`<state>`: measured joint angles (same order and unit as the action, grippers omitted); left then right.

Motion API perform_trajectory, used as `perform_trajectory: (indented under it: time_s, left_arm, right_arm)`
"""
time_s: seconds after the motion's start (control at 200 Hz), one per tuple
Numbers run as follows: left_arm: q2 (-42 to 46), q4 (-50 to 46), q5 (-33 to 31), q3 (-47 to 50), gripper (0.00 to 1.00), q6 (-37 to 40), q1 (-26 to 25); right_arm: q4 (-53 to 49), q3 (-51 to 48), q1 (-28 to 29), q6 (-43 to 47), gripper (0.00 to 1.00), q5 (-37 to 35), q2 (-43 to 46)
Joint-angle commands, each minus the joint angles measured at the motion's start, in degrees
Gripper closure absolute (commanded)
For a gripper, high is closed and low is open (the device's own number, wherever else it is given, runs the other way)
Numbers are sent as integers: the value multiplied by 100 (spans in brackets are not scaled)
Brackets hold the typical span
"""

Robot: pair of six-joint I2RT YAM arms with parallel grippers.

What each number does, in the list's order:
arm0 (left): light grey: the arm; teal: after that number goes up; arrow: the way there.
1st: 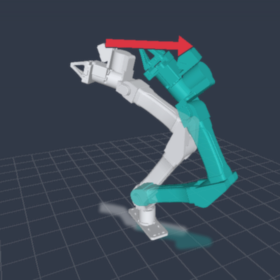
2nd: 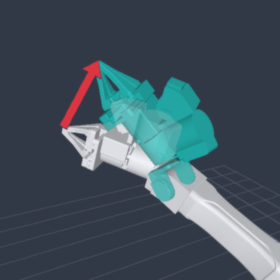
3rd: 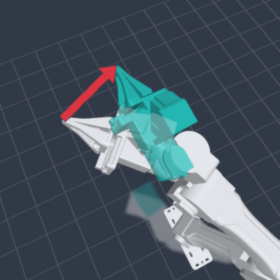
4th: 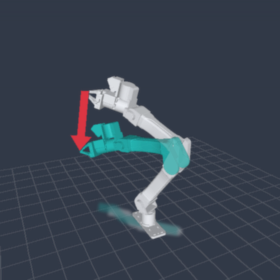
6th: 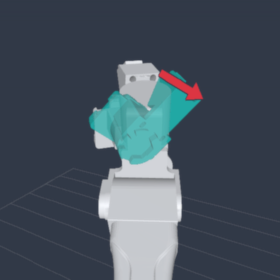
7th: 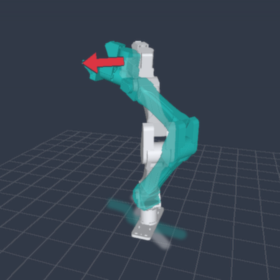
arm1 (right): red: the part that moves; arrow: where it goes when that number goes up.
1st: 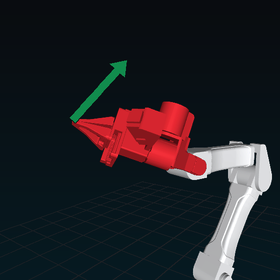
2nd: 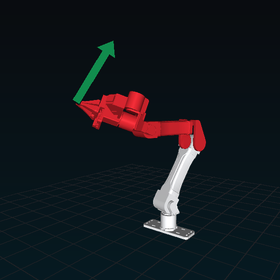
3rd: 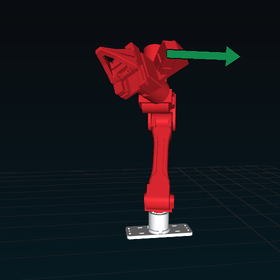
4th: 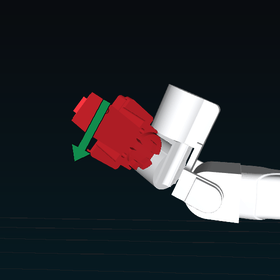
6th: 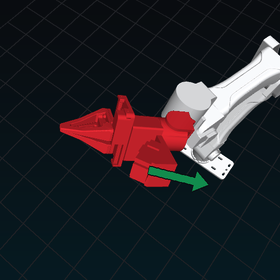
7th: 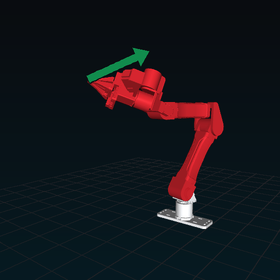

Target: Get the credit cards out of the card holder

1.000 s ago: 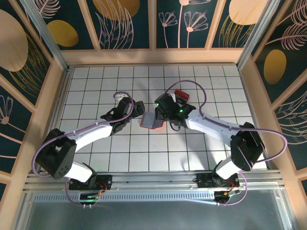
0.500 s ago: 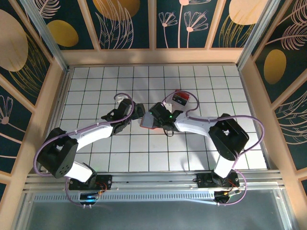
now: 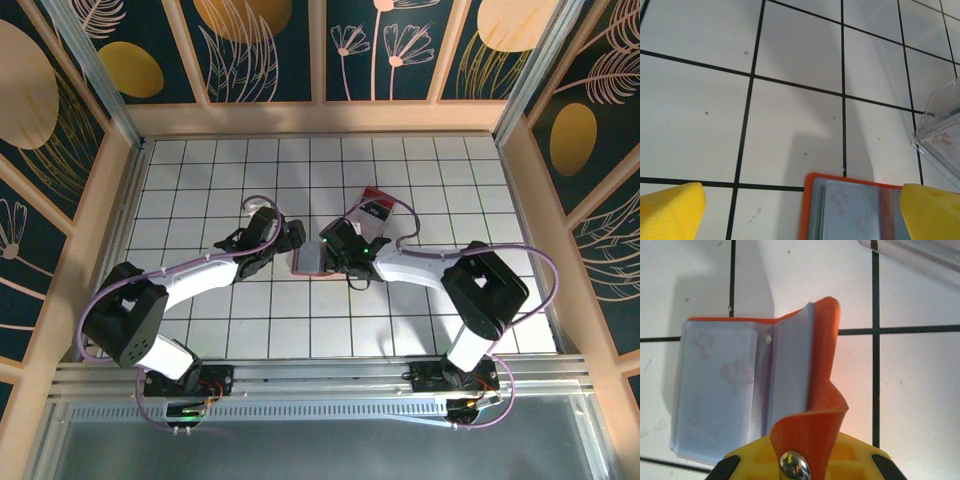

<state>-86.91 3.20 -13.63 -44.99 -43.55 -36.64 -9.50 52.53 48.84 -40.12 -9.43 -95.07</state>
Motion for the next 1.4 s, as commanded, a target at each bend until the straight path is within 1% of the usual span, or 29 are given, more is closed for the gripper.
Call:
perform_trajectory:
  time_s: [0.0,0.07,0.145,0.22,0.34,0.4,0.515,0.581,0.646,0.821,0.886,1.026,1.086,1.296,1.396]
  left_arm:
    - [-63,34,409,57,2,84,42]
    - [-50,38,756,150,7,-5,43]
    - [-67,79,1221,280,14,-112,43]
    - [-126,71,1554,370,21,-149,43]
    - [-209,67,1764,506,35,-98,40]
    - [-251,39,1808,555,37,-60,42]
    - [-360,54,1978,602,39,-29,39]
    - [-395,202,2153,662,42,-66,43]
    - [-431,250,2196,691,44,-112,41]
    - [-500,479,2339,749,53,-177,42]
    - [-571,595,2434,746,54,-229,43]
    - [-710,932,2691,764,63,-337,43]
    - [-769,1002,2736,760,64,-356,41]
    - [-888,1117,2787,677,74,-368,43]
    - [-891,1041,2713,676,75,-374,42]
  right_arm:
    - [-291,-245,-30,155,100,356,342]
    - [-336,-404,-30,146,100,427,473]
    - [-305,-557,-47,106,95,445,509]
    - [-222,-638,-67,70,91,462,435]
    - [-267,-591,-85,9,81,233,239]
    - [-282,-580,-114,-22,78,143,167]
    - [-132,-631,-163,-47,78,194,129]
    - [-73,-639,-193,-75,78,239,92]
    - [-71,-638,-210,-103,80,238,34]
    - [73,-727,-254,-178,84,391,-118]
    - [128,-732,-253,-189,85,467,-193]
    - [275,-735,-266,-212,86,647,-315]
    - [346,-720,-262,-208,86,736,-352]
    - [318,-631,-266,-189,86,778,-346]
    - [138,-566,-261,-174,85,701,-266]
